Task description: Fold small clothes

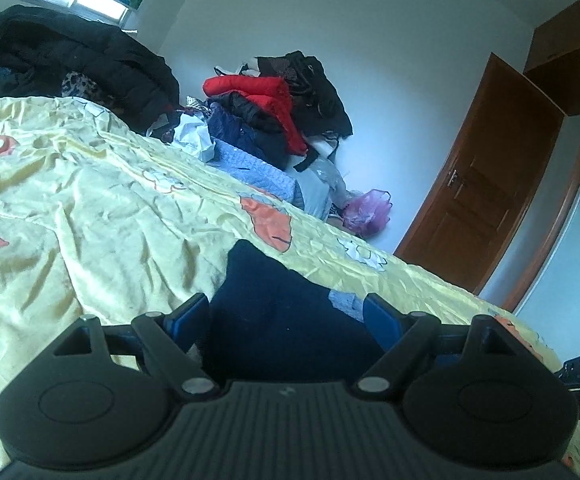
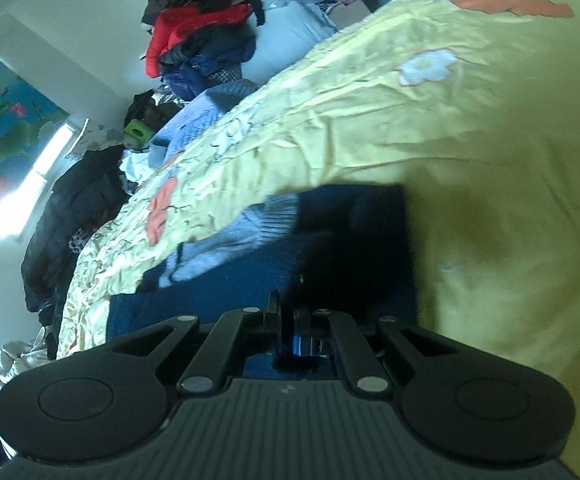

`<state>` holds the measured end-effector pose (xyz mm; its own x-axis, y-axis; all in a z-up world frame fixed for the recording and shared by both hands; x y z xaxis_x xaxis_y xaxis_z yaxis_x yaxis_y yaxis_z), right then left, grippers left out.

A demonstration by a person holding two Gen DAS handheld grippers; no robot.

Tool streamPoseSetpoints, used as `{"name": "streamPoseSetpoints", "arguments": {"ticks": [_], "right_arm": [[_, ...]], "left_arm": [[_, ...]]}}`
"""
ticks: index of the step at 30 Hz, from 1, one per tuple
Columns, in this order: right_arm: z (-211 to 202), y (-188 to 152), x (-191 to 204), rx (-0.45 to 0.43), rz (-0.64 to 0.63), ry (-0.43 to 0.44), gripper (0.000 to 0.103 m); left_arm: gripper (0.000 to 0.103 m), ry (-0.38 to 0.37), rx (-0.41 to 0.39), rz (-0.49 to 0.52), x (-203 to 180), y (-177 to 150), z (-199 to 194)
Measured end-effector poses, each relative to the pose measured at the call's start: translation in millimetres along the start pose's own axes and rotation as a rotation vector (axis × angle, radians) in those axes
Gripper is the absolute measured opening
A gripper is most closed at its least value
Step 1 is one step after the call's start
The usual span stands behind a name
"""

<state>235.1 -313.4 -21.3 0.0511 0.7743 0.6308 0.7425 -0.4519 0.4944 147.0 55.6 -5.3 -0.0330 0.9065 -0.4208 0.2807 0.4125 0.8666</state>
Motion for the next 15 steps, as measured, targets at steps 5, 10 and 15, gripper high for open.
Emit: {"name": "streamPoseSetpoints", "arguments": {"ticks": [5, 10, 15], "right_arm": [[1.5, -6.5, -8.7, 0.003, 0.002, -0.012, 0.015], [2.4, -12.1, -15.0, -0.003, 0.004, -0.019, 0.014], [-13.3, -14.7, -6.1, -0.057, -0.041, -0.085, 0.028]], "left_arm": [[0.084, -0.009, 0.050, -0.001, -0.4, -1.5, 7.2], [0.084, -0.017, 0.073, 0.012, -3.0, -4.2, 9.2], [0.084, -0.013, 0.077, 0.033, -6.3, -5.2, 10.0]]}}
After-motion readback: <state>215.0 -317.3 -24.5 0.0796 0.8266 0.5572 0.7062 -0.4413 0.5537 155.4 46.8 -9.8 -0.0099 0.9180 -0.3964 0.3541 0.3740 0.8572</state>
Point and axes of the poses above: each gripper's, at about its wrist camera, not at the fingertips, and z roughly the way its jaws point, x to its left, y to its top, the point moved 3 cm from there along z, roughly the way its jaws point, and after that the axes turned 3 degrees about -x, right-handed, at the moved point
